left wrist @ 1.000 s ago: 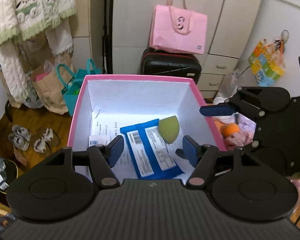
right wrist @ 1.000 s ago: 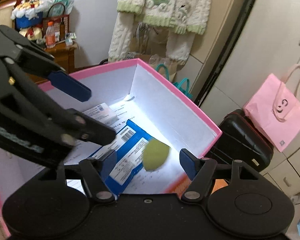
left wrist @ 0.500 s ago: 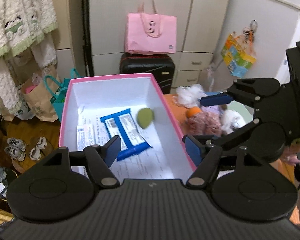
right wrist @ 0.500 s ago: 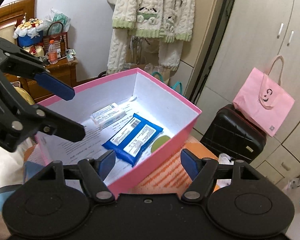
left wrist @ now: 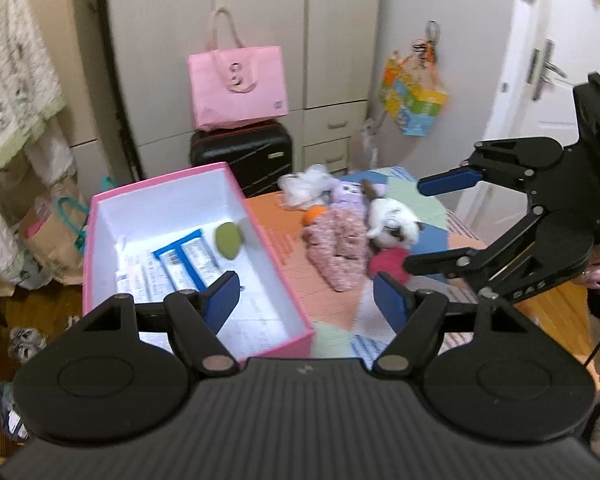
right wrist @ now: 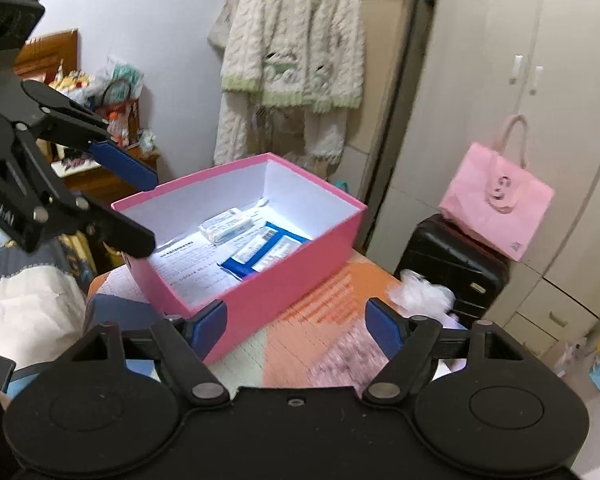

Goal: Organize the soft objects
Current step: 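Move both grippers back toward the scrunchie and pink pom-pom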

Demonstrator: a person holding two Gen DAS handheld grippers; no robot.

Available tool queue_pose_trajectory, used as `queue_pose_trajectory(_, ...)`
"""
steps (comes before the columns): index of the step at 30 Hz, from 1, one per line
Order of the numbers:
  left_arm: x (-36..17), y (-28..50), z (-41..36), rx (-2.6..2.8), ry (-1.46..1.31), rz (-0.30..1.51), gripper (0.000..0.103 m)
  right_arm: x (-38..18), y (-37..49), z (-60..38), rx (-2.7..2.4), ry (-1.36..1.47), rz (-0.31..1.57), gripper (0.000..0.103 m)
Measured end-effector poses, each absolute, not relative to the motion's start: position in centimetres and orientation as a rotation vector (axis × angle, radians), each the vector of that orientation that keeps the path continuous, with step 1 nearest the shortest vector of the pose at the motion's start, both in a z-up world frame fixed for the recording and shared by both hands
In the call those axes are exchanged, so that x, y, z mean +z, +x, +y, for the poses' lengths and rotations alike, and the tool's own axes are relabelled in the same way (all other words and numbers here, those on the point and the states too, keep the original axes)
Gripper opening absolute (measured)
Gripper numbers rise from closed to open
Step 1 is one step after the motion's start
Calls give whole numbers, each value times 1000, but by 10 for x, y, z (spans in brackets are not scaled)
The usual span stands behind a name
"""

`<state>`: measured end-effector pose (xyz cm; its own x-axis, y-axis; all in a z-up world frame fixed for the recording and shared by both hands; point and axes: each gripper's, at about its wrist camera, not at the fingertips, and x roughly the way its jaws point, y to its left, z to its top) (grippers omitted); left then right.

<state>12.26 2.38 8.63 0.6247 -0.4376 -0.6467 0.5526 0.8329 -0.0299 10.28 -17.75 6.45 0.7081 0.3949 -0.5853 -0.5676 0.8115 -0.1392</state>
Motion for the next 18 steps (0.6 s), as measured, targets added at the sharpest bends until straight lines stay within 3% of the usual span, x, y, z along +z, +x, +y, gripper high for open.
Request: queue_pose_trajectory(18,52,131,-77,-723,266,751,73,2,71,-278,457,-169,589,81)
